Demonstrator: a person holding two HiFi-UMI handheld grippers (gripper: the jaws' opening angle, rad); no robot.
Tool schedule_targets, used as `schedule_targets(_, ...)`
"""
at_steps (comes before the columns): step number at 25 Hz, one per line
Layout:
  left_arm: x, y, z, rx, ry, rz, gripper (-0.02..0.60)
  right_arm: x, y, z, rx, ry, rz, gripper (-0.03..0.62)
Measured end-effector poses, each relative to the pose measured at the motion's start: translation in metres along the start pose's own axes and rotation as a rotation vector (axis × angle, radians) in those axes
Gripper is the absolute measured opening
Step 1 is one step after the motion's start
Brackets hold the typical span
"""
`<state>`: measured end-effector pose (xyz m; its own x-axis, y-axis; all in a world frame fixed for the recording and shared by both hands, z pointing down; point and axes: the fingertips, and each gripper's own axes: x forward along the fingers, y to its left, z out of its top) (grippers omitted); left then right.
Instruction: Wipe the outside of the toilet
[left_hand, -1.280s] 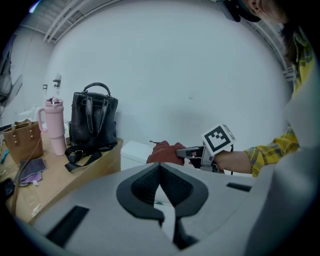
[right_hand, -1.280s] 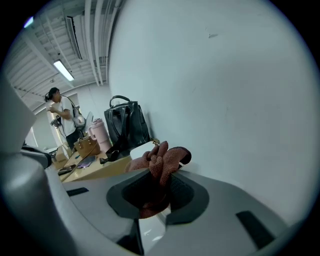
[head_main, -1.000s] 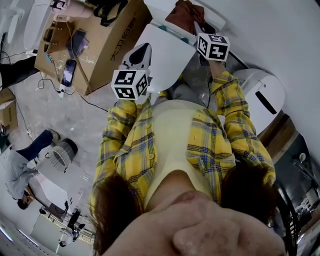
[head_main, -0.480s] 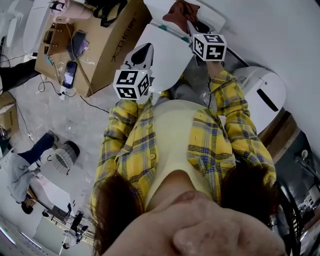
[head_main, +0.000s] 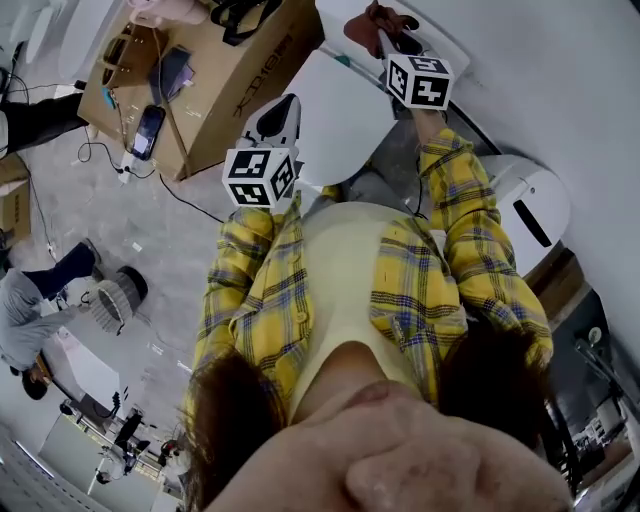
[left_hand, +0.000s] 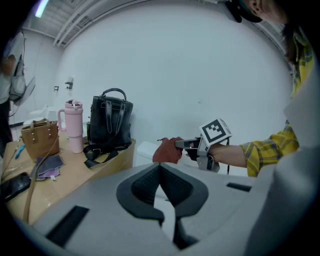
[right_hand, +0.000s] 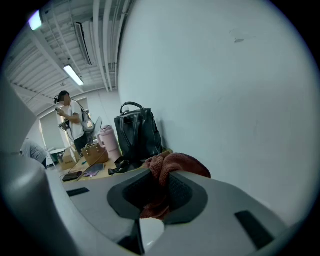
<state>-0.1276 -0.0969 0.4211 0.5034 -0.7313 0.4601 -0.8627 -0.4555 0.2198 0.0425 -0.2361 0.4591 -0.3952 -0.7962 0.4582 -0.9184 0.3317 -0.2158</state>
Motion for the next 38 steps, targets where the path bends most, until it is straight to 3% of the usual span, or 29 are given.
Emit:
schedule_targets(6,-0.007,0.006,-0.001,-0.012,-0.007,0.039,0.008,0.013,-0.004,0.044,-0.015,-0.102,-0.001,0.076)
schedule_targets(11,-0.005,0.006,-0.001,-0.016,-0.007,0.045,0.008,-0.011,-0.025,0.072,0.003,-0.225,-0.049,0.077)
schedule_targets(22,0.018,-0.020,-0.001,0.016,0.014,-0.048,0.008,-0.059,-0.091,-0.023,0.112,-0.062,-0.220,0.075)
schedule_targets(38,0.037,-0.053,0.000,0.051,0.035,-0.159,0.008,-0.115,-0.126,-0.066,0.139,0.011,-0.359,0.077)
